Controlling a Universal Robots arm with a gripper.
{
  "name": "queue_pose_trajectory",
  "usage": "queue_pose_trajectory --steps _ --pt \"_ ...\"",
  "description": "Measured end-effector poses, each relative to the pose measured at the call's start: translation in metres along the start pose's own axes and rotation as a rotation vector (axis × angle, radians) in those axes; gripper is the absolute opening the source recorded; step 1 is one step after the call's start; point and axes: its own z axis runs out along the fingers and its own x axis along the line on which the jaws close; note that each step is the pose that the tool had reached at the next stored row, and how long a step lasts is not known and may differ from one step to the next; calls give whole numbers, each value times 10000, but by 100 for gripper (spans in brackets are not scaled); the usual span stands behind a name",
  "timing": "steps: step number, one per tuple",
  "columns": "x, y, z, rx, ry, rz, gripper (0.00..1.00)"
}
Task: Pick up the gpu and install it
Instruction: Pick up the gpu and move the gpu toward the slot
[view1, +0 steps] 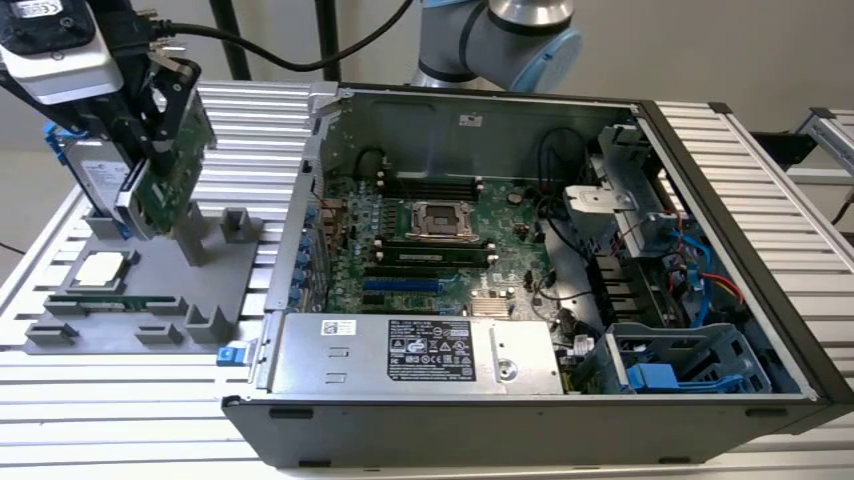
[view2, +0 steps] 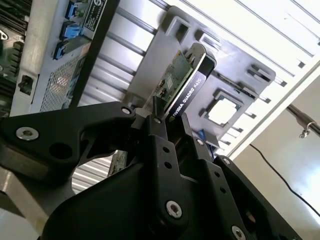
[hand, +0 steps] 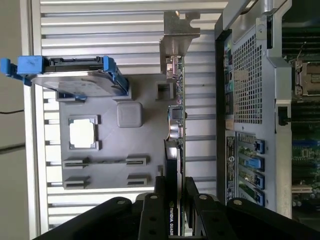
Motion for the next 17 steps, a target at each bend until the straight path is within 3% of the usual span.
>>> queue_pose_trajectory --steps 17 --pt "-5 11 -234 -1 -1 -1 0"
